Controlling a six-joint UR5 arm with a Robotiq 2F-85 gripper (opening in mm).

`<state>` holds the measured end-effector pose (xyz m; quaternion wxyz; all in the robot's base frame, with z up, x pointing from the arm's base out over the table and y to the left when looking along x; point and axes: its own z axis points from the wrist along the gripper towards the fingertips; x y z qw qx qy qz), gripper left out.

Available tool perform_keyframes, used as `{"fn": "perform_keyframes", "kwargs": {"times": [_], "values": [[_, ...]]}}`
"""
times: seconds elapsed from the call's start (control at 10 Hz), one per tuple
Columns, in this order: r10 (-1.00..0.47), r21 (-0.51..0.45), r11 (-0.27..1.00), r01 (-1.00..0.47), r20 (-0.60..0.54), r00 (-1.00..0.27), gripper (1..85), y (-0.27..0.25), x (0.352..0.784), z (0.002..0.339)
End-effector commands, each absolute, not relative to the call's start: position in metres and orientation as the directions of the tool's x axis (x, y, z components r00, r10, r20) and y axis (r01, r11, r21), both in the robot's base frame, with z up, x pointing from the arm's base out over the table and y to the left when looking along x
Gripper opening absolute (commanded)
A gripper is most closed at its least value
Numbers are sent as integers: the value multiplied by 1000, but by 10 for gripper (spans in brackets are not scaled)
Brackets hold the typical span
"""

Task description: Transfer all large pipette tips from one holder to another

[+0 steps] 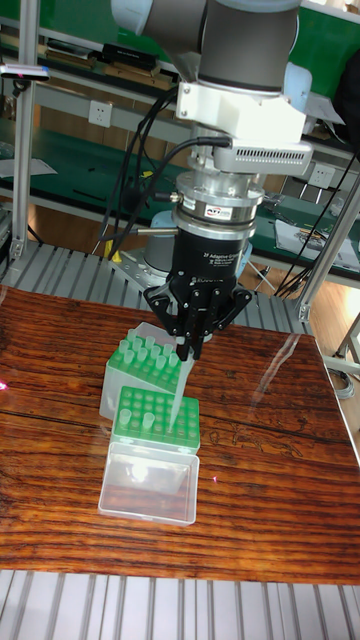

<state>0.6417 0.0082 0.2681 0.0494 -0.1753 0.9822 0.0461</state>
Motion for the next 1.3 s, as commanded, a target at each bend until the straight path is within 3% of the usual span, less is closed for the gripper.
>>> {"fn": "perform_keyframes", "kwargs": {"times": [0.0, 0.5, 1.2], "values": [[-351, 91, 928, -362, -112, -930, 130, 12, 639, 269], [-368, 104, 920, -378, -98, -925, 260, 14, 634, 268], [-375, 91, 921, -379, -60, -925, 267, 1, 619, 259]]}}
